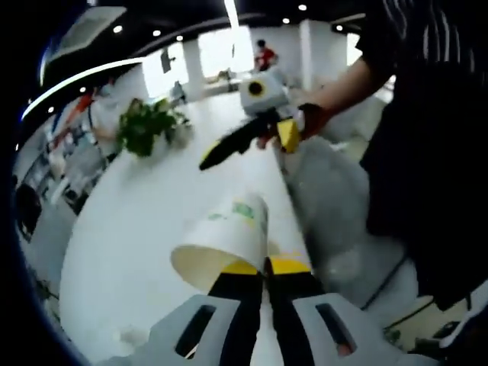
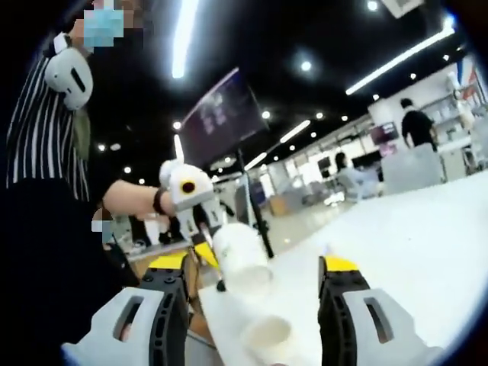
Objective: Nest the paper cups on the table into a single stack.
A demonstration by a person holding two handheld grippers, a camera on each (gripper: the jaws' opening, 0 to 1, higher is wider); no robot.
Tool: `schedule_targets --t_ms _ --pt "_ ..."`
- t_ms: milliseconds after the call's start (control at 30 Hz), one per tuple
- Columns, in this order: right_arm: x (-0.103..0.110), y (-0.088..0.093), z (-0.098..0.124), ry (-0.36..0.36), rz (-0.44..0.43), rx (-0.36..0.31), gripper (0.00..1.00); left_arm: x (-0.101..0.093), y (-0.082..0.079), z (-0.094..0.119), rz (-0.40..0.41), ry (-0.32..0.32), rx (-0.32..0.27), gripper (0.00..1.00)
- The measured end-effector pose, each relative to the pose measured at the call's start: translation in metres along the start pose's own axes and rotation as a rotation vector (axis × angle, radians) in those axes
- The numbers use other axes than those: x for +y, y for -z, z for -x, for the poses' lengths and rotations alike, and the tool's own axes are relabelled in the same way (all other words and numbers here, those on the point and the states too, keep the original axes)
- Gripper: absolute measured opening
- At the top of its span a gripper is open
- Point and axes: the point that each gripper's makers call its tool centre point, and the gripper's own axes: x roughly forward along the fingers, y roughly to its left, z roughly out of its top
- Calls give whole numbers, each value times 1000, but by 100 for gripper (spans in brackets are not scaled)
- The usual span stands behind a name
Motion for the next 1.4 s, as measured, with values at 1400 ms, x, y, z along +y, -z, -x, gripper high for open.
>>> schedule_targets --t_ms 1400 --pt "-4 46 6 127 22 64 100 10 54 -41 -802 216 543 1"
